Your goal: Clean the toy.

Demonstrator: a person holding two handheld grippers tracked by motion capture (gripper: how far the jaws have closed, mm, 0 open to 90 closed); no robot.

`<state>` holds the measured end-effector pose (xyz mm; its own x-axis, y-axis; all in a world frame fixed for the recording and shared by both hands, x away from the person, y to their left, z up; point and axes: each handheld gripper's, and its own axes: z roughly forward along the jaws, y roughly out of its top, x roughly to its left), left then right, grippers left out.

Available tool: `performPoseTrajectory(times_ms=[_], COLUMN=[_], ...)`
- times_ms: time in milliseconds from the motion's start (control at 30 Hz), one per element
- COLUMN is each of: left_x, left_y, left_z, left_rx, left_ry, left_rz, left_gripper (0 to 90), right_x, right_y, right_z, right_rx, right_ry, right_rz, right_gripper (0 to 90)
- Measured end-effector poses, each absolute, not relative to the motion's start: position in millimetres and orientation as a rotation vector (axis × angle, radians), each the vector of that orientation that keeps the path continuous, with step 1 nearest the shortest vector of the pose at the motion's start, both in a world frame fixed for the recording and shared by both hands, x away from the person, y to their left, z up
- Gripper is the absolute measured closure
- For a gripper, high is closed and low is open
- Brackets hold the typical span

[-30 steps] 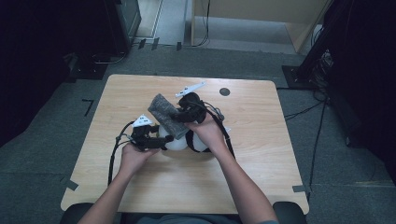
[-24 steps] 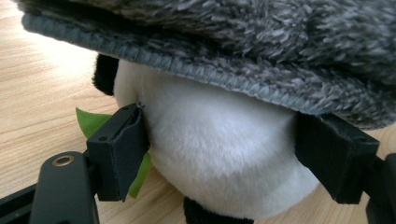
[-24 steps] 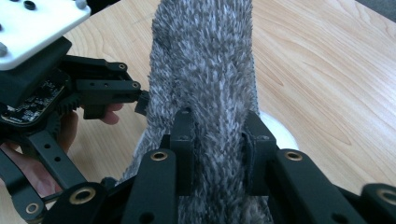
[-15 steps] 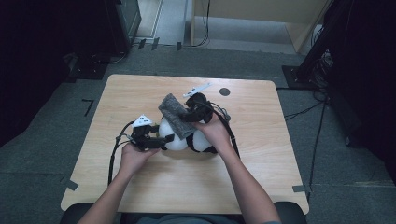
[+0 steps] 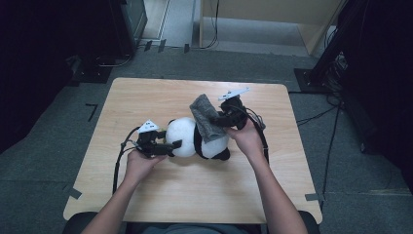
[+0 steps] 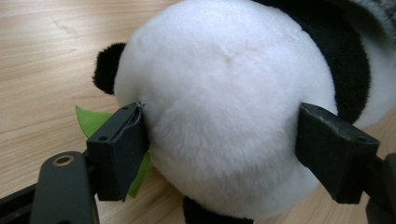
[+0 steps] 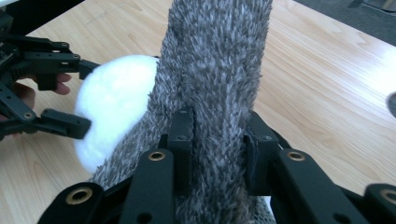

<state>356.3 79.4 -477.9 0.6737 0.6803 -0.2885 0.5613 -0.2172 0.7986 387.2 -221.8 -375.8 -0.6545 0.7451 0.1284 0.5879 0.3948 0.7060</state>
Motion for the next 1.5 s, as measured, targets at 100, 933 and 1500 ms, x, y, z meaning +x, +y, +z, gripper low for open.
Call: performPoseTrajectory(times_ms=[100, 933, 1500], left_x=[356.2, 356.3, 356.0], left_y=[79.4, 79.8, 79.8], left_z=[-478.0, -478.5, -478.3], left_rx=[1.895, 1.891, 1.893], left_ry=[0.972, 0.970, 0.963], left_rz=[0.151, 0.155, 0.159], left_gripper=[20.2, 20.1, 20.2], right_x=[385.2, 372.0, 370.6], right_y=[-232.3, -255.5, -158.0], right_z=[-376.0, -359.8, -369.5], right_rx=[1.204, 1.213, 1.003], right_ry=[2.425, 2.424, 2.610], right_rz=[1.115, 1.213, 1.264], right_gripper=[69.5, 74.2, 74.2])
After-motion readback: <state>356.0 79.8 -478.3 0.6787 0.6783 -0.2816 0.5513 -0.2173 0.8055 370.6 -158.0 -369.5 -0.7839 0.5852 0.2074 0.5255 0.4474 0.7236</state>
